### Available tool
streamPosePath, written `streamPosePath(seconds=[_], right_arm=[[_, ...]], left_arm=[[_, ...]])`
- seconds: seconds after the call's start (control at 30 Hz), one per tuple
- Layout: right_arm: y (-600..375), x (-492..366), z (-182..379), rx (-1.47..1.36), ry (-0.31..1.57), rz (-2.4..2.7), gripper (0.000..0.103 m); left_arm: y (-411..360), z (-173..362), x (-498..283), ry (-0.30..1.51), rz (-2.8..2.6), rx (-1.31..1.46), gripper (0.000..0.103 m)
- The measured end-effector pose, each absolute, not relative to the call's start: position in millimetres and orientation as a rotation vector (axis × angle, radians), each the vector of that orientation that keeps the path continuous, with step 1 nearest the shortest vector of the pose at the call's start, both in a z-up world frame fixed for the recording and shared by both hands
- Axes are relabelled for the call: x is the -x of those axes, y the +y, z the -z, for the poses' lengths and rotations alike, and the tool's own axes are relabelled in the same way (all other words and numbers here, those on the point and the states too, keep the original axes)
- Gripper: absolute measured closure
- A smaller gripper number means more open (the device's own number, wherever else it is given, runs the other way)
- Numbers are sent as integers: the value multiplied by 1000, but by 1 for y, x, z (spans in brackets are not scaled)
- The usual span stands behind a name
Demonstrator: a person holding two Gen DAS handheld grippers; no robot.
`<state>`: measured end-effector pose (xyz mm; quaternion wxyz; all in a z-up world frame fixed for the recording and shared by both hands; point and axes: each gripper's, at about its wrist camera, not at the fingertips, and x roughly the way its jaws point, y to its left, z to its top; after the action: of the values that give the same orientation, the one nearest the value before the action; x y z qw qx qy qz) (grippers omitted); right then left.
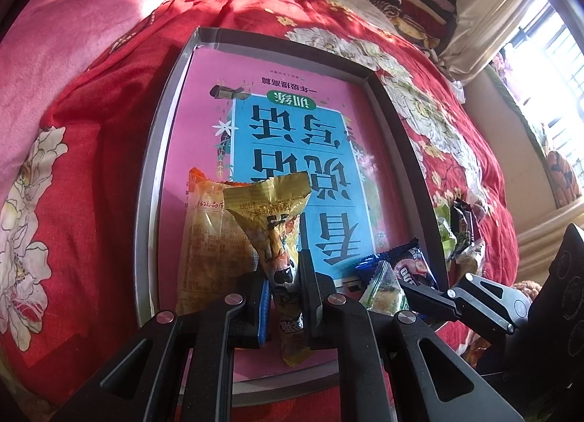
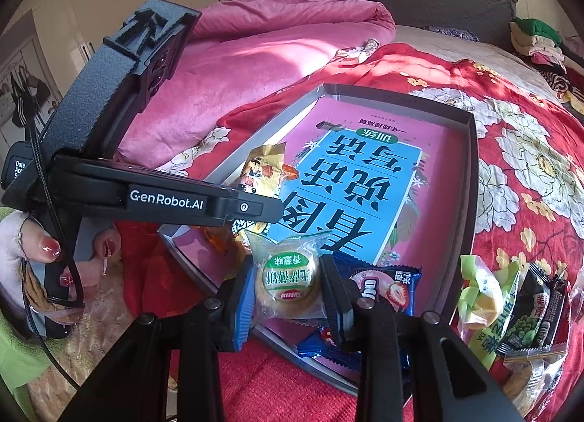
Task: Organize snacks
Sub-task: 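Set the gold bag on the tray with the left tool while the right tool sets the pastry down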
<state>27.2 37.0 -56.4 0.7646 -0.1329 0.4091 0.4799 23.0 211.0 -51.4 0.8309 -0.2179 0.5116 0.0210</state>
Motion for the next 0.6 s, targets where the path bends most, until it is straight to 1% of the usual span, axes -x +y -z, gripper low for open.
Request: streamPosePath(seconds=[0.6], right_arm=[[34,-20,58,291,915,-1057,67]], left_arm=[[209,48,-22,1074,-32,466,89]])
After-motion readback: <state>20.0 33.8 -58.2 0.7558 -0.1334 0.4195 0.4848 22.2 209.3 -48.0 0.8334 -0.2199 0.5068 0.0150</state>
